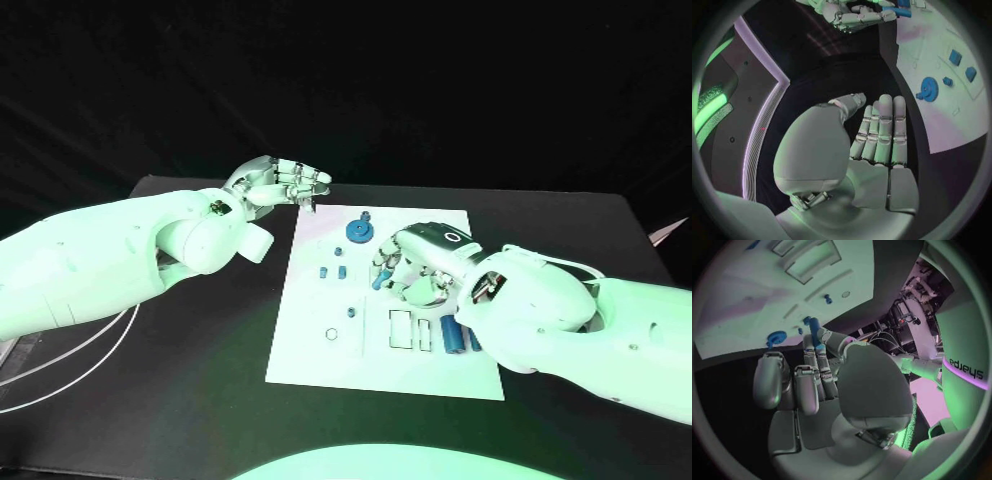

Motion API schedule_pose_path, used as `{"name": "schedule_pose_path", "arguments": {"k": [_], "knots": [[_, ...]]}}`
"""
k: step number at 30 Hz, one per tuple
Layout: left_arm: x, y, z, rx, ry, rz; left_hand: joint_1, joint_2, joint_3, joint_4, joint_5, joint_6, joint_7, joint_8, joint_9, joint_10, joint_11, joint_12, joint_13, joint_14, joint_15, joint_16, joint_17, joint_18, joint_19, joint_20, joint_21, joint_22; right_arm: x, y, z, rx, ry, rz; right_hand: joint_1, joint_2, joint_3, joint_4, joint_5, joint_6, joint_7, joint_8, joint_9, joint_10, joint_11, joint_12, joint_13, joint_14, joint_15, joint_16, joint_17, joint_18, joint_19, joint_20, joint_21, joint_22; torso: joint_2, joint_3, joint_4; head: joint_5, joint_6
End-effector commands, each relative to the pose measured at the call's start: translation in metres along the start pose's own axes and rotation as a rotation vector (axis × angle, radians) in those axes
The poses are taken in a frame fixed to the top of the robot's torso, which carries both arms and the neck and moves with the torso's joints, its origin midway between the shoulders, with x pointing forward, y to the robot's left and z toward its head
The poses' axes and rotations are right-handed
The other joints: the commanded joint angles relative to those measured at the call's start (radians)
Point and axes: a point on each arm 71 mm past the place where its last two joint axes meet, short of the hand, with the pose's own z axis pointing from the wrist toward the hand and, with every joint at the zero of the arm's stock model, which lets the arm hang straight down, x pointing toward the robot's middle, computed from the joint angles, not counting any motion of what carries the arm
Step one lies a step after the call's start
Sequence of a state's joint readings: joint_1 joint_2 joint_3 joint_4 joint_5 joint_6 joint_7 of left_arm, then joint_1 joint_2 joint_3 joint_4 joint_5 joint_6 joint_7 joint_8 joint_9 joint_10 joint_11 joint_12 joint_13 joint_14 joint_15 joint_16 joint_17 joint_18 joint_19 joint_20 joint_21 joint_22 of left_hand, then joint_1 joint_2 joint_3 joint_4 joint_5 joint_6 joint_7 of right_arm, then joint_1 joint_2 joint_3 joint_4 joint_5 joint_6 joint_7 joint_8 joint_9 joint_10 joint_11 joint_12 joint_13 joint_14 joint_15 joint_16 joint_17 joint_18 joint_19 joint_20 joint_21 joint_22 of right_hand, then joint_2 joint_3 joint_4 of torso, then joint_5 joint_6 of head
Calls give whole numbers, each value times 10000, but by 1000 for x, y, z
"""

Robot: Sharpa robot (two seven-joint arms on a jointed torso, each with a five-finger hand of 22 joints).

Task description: Assemble the parts on the task board

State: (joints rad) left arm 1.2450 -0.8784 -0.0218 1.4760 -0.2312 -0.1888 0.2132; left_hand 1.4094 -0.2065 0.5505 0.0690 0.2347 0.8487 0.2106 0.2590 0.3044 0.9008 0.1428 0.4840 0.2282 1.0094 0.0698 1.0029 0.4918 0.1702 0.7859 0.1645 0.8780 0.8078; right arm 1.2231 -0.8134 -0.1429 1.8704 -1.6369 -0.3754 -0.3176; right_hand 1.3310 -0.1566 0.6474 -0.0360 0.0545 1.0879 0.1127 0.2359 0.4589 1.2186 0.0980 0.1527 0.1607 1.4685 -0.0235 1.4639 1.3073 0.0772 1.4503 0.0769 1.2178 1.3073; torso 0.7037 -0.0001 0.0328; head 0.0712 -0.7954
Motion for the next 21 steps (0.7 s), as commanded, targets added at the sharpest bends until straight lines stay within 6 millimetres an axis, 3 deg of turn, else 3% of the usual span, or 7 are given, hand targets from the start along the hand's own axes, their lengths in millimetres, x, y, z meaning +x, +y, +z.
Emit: {"name": "schedule_pose_path", "arguments": {"k": [1, 10, 16, 21], "knots": [[3, -1, 1, 87, 204, -124, -66, 37, -69, 4, 8, -75, -18, -21, 1, -52, -6, 51, 0, -48, 3, -49, 8, 121, 12, 76, -39, -9, 10, 14, 2, -607, -83, 321, 135, 201, 29, -43, 69, 84, 18, 34, 220, 644, -542, 68, 8, 593, -57, 50, 502, -105, 18, -11, -6, 1329, 4, -12, 4, 121, -32], [7, -1, 3, 116, 278, -155, -66, 37, -69, 4, 8, -75, -18, -21, 1, -52, -6, 51, 0, -48, 3, -49, 8, 121, 12, 76, -39, -9, 47, 41, 12, -1292, 347, 939, 138, 198, 48, -59, 92, 74, 26, 34, 225, 644, -538, 53, 7, 589, -59, 40, 482, -98, 4, -16, -48, 1317, 3, -16, 11, 312, -122], [9, -2, 5, 121, 329, -168, -66, 37, -69, 4, 8, -75, -18, -21, 1, -52, -6, 51, 0, -48, 3, -49, 8, 121, 12, 76, -39, -9, 64, 44, 15, -1324, 625, 1049, 138, 198, 48, -59, 92, 74, 26, 34, 225, 644, -538, 53, 7, 589, -59, 40, 482, -98, 4, -16, -48, 1317, 1, -10, 13, 442, -187], [10, -2, 5, 119, 336, -170, -72, 43, -84, 18, 13, -79, -16, -17, 3, -63, -4, 70, 1, -55, 5, -50, 11, 122, 19, 80, -66, -25, 72, 44, 18, -1275, 774, 1022, 139, 198, 63, -70, 111, 63, 34, 33, 228, 642, -534, 40, 7, 589, -58, 38, 478, -96, 1, -19, -56, 1317, 6, -5, 2, 455, -193]]}}
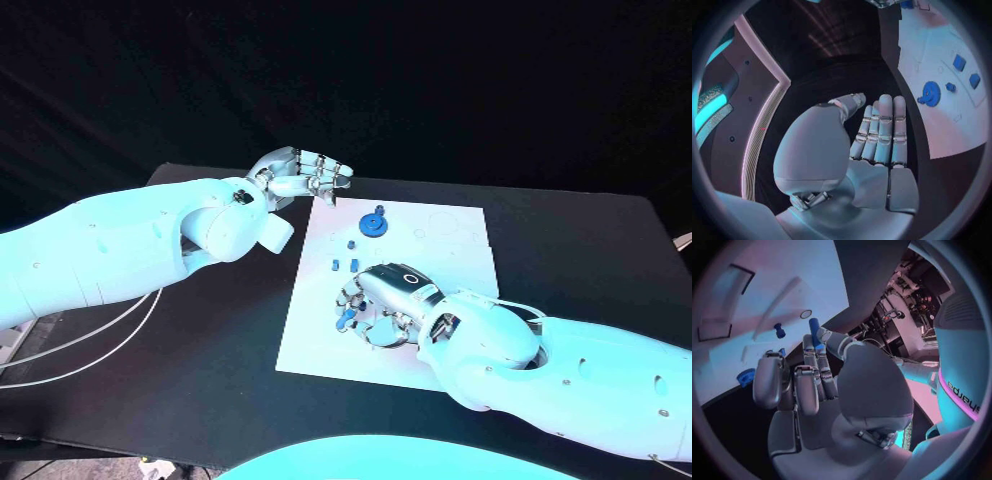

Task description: Assemble the parts on the task board

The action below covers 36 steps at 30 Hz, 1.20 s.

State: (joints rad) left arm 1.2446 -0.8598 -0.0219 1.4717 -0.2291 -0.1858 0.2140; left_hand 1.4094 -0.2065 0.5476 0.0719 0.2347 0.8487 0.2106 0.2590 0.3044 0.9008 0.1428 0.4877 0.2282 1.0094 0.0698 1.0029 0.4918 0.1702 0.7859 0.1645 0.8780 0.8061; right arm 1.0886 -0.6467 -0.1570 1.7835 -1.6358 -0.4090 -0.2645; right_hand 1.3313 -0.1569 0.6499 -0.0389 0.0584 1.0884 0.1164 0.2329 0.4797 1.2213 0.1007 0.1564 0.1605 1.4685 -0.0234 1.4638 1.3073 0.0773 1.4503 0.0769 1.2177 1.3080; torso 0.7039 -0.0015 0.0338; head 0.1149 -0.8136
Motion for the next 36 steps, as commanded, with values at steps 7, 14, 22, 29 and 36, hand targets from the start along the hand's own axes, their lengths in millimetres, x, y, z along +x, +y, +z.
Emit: {"name": "schedule_pose_path", "arguments": {"k": [7, 14, 22, 29, 36], "knots": [[2, -1, 1, 80, 175, -110, -72, 43, -55, -12, 13, -79, -16, -17, 3, -64, -4, 33, 1, -55, 5, -50, 11, 122, 19, 80, -66, -8, 8, 0, 4, -108, 138, -207, 134, 201, 45, -47, 82, 53, 2, 63, 22, 616, -558, -4, 9, 587, -59, 34, 469, -93, -7, -21, -80, 1303, 6, 22, 1, 36, -40], [1, -1, 0, 67, 150, -103, -72, 43, -55, -12, 13, -79, -16, -17, 3, -64, -4, 33, 1, -55, 5, -50, 11, 122, 19, 80, -66, -8, 10, -3, 4, 105, 229, -358, 134, 201, 45, -47, 82, 53, 2, 63, 22, 616, -558, -4, 9, 587, -59, 34, 469, -93, -7, -21, -80, 1303, 3, 16, -12, 35, -59], [1, -1, 0, 52, 148, -102, -77, 45, -64, -3, 13, -78, -17, -13, 4, -66, -5, 44, 2, -56, 6, -49, 13, 123, 24, 82, -78, -15, 12, -5, 4, 426, 530, -683, 128, 197, 53, -53, 97, 47, 8, 64, 25, 617, -553, -13, 9, 587, -56, 33, 468, -87, -17, -21, -111, 1294, 7, 17, -5, 15, -69], [1, -1, 0, 45, 146, -101, -77, 45, -64, -3, 13, -78, -17, -13, 4, -66, -5, 44, 2, -56, 6, -49, 13, 123, 24, 82, -78, -15, 13, -5, 5, 552, 578, -829, 122, 197, 61, -57, 115, 41, 12, 64, 28, 617, -550, -22, 10, 588, -54, 37, 475, -95, -6, -21, -76, 1309, 1, 15, 2, 14, -77], [0, -1, 0, 38, 147, -102, -77, 45, -64, -3, 13, -78, -17, -13, 4, -66, -5, 44, 2, -56, 6, -49, 13, 123, 24, 82, -78, -15, 14, -3, 6, 541, 594, -913, 119, 196, 63, -59, 120, 40, 13, 65, 30, 618, -549, -25, 10, 589, -53, 39, 480, -96, -4, -21, -70, 1312, 0, 12, -4, 14, -77]]}}
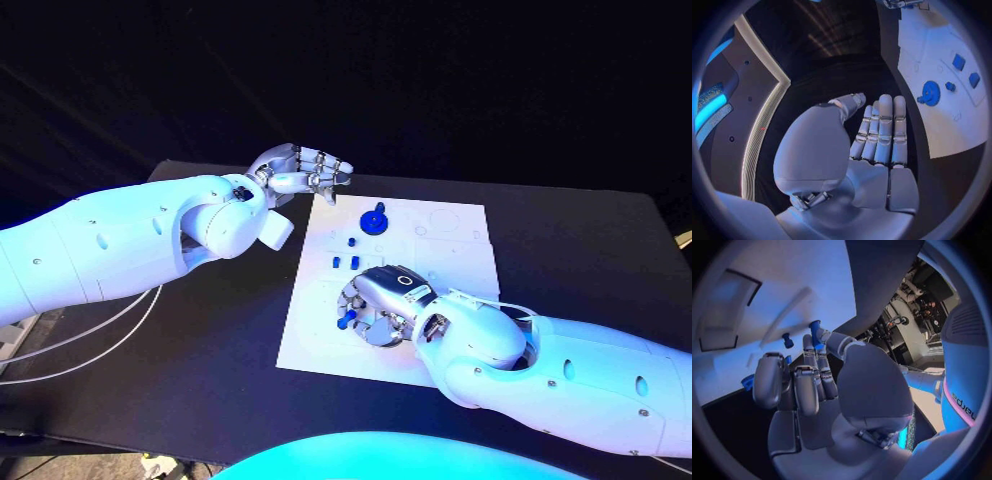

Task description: Assemble the parts on the task board

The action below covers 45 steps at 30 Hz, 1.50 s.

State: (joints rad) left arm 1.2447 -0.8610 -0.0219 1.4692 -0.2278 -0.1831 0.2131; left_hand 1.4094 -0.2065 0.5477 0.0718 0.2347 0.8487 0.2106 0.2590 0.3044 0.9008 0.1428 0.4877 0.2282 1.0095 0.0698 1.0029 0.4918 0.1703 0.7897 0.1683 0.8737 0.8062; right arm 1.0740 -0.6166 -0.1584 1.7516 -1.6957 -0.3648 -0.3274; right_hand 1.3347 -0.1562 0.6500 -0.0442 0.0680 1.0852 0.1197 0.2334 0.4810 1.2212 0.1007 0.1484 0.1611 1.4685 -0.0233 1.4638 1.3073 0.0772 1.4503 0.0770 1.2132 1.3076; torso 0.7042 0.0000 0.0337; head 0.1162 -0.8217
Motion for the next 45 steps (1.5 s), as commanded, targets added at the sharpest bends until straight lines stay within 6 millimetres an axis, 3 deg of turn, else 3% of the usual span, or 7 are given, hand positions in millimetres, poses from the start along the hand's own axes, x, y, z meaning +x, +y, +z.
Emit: {"name": "schedule_pose_path", "arguments": {"k": [1, 13, 33, 36, 37, 42, 45], "knots": [[2, -1, 0, 54, 159, -92, -77, 45, -65, -3, 13, -77, -18, -14, 4, -66, -4, 44, 2, -57, 6, -49, 13, 122, -14, 44, -35, -17, 3, 1, 0, 78, 226, -312, 80, 185, 64, -9, 30, 69, -18, 60, 19, 618, -546, 51, 5, 586, -53, 31, 463, -93, -9, -22, -38, 1313, 1, -5, -6, 6, 12], [2, -1, 0, 33, 165, -93, -87, 48, -74, 10, 13, -79, -18, -12, 5, -73, -4, 53, 2, -59, 7, -50, 14, 122, -10, 46, -49, -26, 7, 8, 6, -236, 342, -96, -648, -454, -323, 269, 361, -727, 153, -429, -172, 131, -319, -412, -64, 584, 143, 39, 457, -79, -67, 133, -206, 1303, -3, -3, 4, -4, 0], [0, 0, -1, -27, 158, -90, -91, 56, -80, 23, 15, -83, -18, -10, 5, -82, -4, 63, 2, -63, 8, -51, 16, 123, -4, 48, -67, -37, 4, 4, 1, -169, 12, 41, -511, -864, -1196, 460, 470, -1795, 178, -1166, -499, -2150, 114, -716, -409, 321, 493, -441, -422, 267, -768, 467, -2448, 518, -2, 3, -4, -15, 29], [0, 0, -1, -33, 144, -87, -91, 56, -80, 23, 15, -83, -18, -10, 5, -82, -4, 63, 2, -63, 8, -51, 16, 123, -4, 48, -67, -37, 2, 3, -4, -261, -122, 117, 151, -494, -2997, 836, 555, -2017, 96, -1334, -616, -2931, 252, -303, -539, 194, 603, -691, -824, 403, -979, 559, -3347, 136, -1, 3, -2, -20, 34], [-1, 0, -1, -35, 140, -86, -91, 56, -80, 23, 15, -83, -18, -10, 5, -82, -4, 63, 2, -63, 8, -51, 16, 123, -4, 48, -67, -37, 0, 3, -6, -286, -179, 158, 725, -348, -4035, 1391, 633, -2072, 37, -1397, -689, -3293, 282, 37, -620, 137, 616, -821, -1032, 447, -1036, 602, -3788, -70, -4, 4, -6, -31, 37], [-2, 0, -2, -45, 113, -80, -91, 56, -80, 23, 15, -83, -18, -10, 5, -82, -4, 63, 2, -63, 8, -51, 16, 123, -4, 48, -67, -37, -12, -2, -19, -281, -456, 354, 1844, -606, -5304, 3125, 632, -2223, 10, -1510, -828, -3816, 309, 697, -787, 99, 653, -937, -1223, 504, -1019, 593, -4283, -311, -11, -4, -25, -97, 79], [-3, 0, -3, -48, 93, -76, -91, 56, -80, 23, 15, -83, -18, -10, 5, -82, -4, 63, 2, -63, 8, -51, 16, 123, -4, 48, -67, -37, -25, -9, -30, -138, -822, 677, 2014, -617, -5371, 3343, 648, -2282, 5, -1541, -854, -3834, 301, 821, -805, 105, 639, -943, -1232, 498, -987, 592, -4281, -317, -14, -1, -27, -190, 130]]}}
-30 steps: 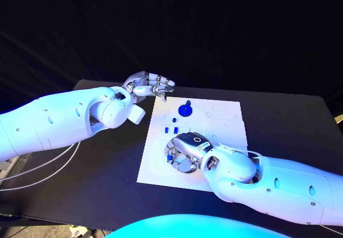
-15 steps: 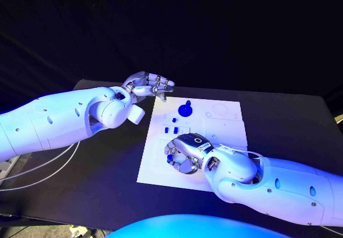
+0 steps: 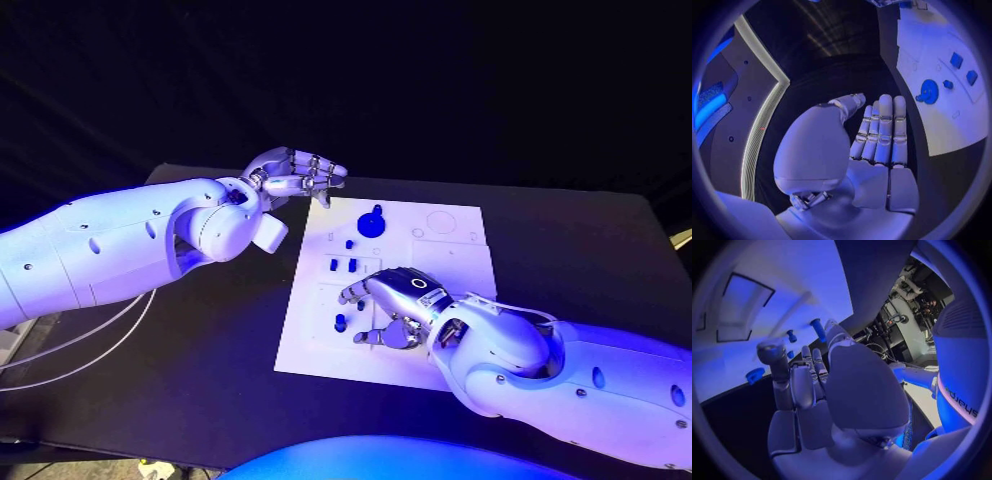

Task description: Assemble the parts on the task board

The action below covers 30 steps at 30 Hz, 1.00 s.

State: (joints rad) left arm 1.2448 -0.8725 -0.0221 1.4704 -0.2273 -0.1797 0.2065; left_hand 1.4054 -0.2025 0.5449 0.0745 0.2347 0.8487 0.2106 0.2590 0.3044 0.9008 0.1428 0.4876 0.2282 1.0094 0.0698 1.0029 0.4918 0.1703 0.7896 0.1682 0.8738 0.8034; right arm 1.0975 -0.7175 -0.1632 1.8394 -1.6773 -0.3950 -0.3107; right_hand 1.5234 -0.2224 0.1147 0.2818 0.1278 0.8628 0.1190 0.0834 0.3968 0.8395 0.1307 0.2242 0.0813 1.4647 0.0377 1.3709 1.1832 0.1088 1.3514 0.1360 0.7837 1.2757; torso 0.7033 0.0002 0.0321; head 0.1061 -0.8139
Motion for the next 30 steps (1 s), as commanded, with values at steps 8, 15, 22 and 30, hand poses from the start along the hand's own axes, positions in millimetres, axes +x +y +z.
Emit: {"name": "schedule_pose_path", "arguments": {"k": [8, 15, 22, 30], "knots": [[-1, 0, -2, 34, 67, -71, -52, 16, -53, -4, 15, -83, -18, -10, 5, -82, -4, 63, 2, -63, 8, -51, 16, 122, -3, 49, -68, -9, -63, -64, -45, 2155, -1149, 2751, -236, 333, 431, 61, 6, 344, 458, 215, -47, 1964, -358, 1408, 259, 369, -247, 342, 627, -42, 531, -227, 1471, 615, -70, -22, -63, -723, 206], [-4, 1, -3, 17, -43, -76, -52, 12, -61, 1, 13, -87, -18, -9, 6, -90, -4, 71, 2, -67, 8, -52, 17, 123, 2, 50, -82, -18, -78, -113, -85, 4060, -890, 3214, -1378, 346, -440, 9, 98, 827, 129, 1187, 289, 3921, -837, 4019, 2084, 601, -661, 894, 1539, -303, 985, -549, 3153, 1372, -135, -17, -151, -1224, 211], [-4, 5, -4, -50, -51, -144, -85, 20, -77, 34, 10, -87, -16, -5, 7, -96, 0, 82, 1, -64, 13, -49, 20, 121, 8, 54, -101, -30, -65, -133, -113, 5356, -243, 3062, -2349, 1175, -2063, 89, 1152, -121, 102, 3225, 1071, 5629, -807, 12014, 12387, 898, -594, 1664, 3052, -563, 1410, -551, 4813, 2131, -162, 15, -229, -1416, 152], [-3, 7, -5, -81, -34, -171, -85, 20, -77, 34, 10, -87, -16, -5, 7, -96, 0, 82, 1, -64, 13, -49, 20, 121, 8, 54, -101, -30, -42, -135, -123, 5982, 473, 2415, -2557, 1319, -2473, 105, 1049, -41, -8, 3682, 1196, 6494, -899, 12817, 13761, 1004, -665, 1889, 3580, -793, 1782, -611, 6195, 2545, -151, 4, -215, -1571, 102]]}}
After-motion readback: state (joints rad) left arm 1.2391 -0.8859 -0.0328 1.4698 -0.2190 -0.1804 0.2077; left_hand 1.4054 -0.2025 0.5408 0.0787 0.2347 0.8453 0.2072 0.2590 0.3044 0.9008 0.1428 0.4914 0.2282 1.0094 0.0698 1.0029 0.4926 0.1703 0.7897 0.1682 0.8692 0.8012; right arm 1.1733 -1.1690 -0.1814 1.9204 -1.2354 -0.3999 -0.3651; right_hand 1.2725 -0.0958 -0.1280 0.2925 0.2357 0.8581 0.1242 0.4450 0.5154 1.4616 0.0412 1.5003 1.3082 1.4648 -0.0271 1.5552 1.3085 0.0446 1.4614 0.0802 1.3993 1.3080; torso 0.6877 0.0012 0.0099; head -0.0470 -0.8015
